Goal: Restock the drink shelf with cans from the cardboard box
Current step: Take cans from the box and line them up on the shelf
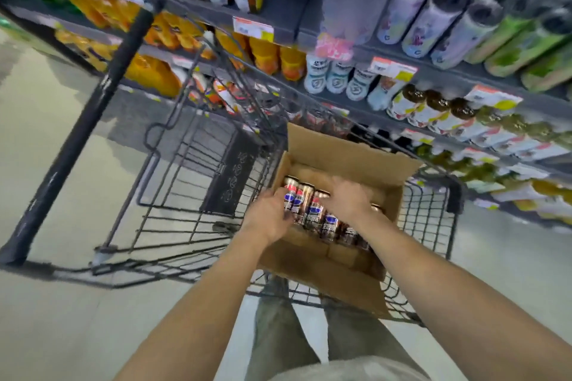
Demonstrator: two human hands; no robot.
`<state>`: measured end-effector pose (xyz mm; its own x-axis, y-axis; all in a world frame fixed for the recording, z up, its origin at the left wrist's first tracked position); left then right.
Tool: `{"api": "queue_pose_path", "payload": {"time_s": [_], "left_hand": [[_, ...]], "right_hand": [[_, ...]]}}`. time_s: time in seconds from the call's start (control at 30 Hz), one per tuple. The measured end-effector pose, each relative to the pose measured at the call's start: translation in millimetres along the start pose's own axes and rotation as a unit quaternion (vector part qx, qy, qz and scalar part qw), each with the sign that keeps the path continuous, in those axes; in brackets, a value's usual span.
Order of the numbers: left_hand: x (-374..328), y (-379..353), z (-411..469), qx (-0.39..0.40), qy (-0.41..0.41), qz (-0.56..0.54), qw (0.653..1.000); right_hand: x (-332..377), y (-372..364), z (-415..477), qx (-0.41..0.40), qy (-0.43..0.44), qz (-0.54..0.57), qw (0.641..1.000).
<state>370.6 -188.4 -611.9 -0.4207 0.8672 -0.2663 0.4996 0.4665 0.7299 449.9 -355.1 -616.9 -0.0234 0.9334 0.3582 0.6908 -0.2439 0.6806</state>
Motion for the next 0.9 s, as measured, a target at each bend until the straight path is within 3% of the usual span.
{"api": "queue_pose_path", "payload": {"time_s": [0.17, 0.5, 0.73, 0.9], "left_hand": [[-1.8, -7.0, 43.4, 0.021, -0.092, 0.087, 0.992], [-2.9, -28.7, 124.6, 0.082, -0.151, 0.165, 0.971], [-13.9, -67.8, 189.1, 0.106, -0.217, 0.274, 0.931], [-3.7, -105.5, 224.8, 0.117, -0.213, 0.387, 0.890]], "right_hand": [[-9.2, -25.0, 17.9, -0.004, -0.064, 0.046, 0.997], [-12.9, -83.9, 87.6, 0.001, -0.080, 0.063, 0.995], [-40.3, -125.0, 144.4, 0.042, -0.093, 0.038, 0.994], [-49.3, -151.4, 169.0, 0.065, -0.086, 0.077, 0.991]]}}
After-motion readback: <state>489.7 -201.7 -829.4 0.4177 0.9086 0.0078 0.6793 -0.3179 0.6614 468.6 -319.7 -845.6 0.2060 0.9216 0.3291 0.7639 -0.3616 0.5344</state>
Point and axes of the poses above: each hand's wrist, its own z-axis towards the middle knuckle, its own y-axis out of the back of the hand, x = y × z, the point moved 6 cm from there along z, towards the middle knuckle, and after that the axes turned 2 degrees about y, right-handed, at the moved point
